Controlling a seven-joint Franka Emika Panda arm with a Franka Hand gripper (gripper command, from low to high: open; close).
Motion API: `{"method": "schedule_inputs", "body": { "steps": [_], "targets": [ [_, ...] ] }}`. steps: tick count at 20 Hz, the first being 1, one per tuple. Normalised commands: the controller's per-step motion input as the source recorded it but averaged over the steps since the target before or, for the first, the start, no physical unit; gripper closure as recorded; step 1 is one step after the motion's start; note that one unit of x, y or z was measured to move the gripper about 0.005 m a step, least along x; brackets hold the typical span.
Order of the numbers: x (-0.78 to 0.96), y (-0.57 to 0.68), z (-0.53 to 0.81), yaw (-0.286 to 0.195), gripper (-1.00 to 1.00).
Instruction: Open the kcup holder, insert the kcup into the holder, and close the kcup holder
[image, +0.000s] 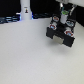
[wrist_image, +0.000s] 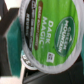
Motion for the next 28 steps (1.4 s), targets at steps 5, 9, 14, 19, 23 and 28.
{"method": "schedule_inputs", "body": {
  "steps": [5,9,14,19,23,28],
  "targets": [
    [-0.01,0.01,-0.28,0.019,1.00],
    [0.06,-0.01,-0.15,0.006,1.00],
    [0.04,-0.04,0.08,0.001,1.00],
    [0.18,-0.17,0.36,-0.029,1.00],
    [0.22,-0.28,0.25,-0.038,1.00],
    [0.06,-0.06,-0.07,0.002,1.00]
  ]
}}
